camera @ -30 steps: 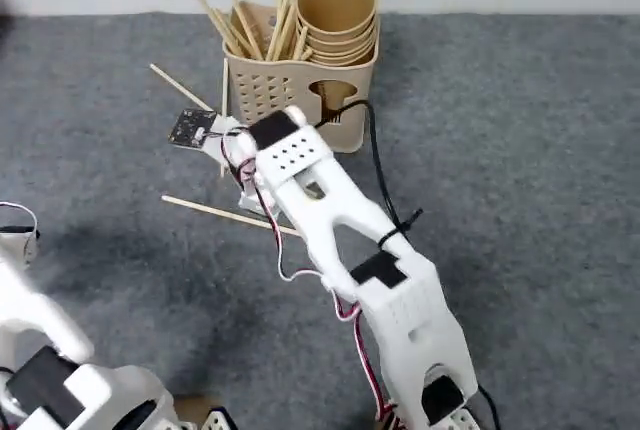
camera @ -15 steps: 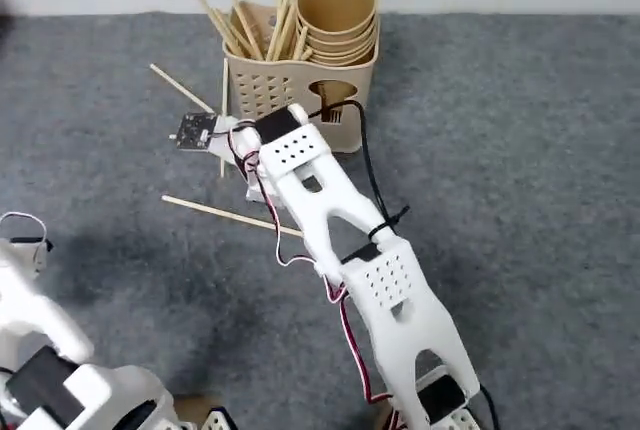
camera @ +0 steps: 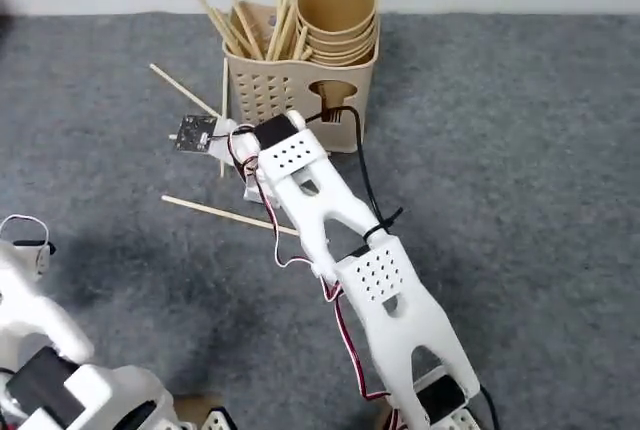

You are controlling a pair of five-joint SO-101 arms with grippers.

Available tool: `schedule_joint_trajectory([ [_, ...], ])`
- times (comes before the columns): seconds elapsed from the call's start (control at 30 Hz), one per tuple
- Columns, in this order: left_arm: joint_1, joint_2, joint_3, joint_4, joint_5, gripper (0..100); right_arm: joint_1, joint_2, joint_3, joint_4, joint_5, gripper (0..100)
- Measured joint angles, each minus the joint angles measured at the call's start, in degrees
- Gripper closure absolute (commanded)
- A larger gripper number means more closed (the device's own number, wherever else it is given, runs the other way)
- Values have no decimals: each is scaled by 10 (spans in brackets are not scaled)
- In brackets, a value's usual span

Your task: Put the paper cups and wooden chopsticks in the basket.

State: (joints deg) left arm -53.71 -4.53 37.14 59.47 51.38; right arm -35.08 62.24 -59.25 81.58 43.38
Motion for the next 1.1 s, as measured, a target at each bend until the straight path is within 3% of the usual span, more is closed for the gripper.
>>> schedule_joint_trajectory([
  [0.13, 0, -6, 0, 0, 0, 710, 0, 0, 0, 0, 0, 998],
  [0.2, 0, -6, 0, 0, 0, 710, -2, 0, -1, 0, 0, 961],
  [0.53, 0, -6, 0, 0, 0, 710, -49, -1, -5, 1, 0, 991],
  [0.83, 0, -6, 0, 0, 0, 710, -133, -59, -8, 103, 1, 991],
  [1.1, 0, -6, 0, 0, 0, 710, -130, -131, -9, 61, 1, 991],
])
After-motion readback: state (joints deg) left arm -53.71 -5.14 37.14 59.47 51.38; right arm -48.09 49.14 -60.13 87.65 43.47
